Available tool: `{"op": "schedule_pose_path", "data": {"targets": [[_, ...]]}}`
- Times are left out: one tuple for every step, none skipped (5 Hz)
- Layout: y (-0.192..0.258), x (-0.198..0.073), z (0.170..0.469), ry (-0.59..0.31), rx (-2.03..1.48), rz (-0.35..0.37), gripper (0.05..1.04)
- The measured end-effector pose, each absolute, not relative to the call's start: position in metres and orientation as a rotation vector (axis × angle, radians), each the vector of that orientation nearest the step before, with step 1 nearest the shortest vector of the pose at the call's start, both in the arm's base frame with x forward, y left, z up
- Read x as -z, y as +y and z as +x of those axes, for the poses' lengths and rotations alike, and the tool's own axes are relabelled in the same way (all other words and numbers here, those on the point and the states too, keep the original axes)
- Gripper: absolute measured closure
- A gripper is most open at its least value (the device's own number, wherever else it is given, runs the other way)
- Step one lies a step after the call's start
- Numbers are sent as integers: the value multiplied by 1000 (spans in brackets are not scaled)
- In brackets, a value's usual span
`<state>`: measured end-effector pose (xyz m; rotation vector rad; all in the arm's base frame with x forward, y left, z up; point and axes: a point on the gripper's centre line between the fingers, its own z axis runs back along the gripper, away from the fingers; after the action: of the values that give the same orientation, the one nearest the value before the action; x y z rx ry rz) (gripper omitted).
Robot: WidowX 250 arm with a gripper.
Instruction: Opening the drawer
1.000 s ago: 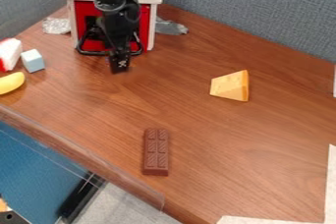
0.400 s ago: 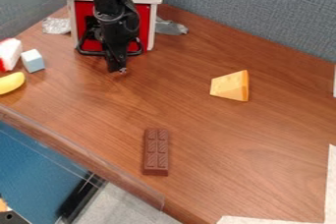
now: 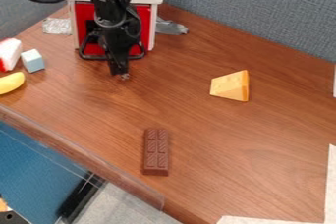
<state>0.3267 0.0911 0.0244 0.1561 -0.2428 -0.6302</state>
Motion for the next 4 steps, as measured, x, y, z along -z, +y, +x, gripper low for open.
{"op": "schedule_pose_path", "data": {"targets": [[83, -28, 317, -251, 624, 143, 862], [75, -31, 308, -251, 641, 141, 864], [67, -30, 296, -255, 654, 140, 875], [65, -27, 289, -255, 666, 150, 889]]}}
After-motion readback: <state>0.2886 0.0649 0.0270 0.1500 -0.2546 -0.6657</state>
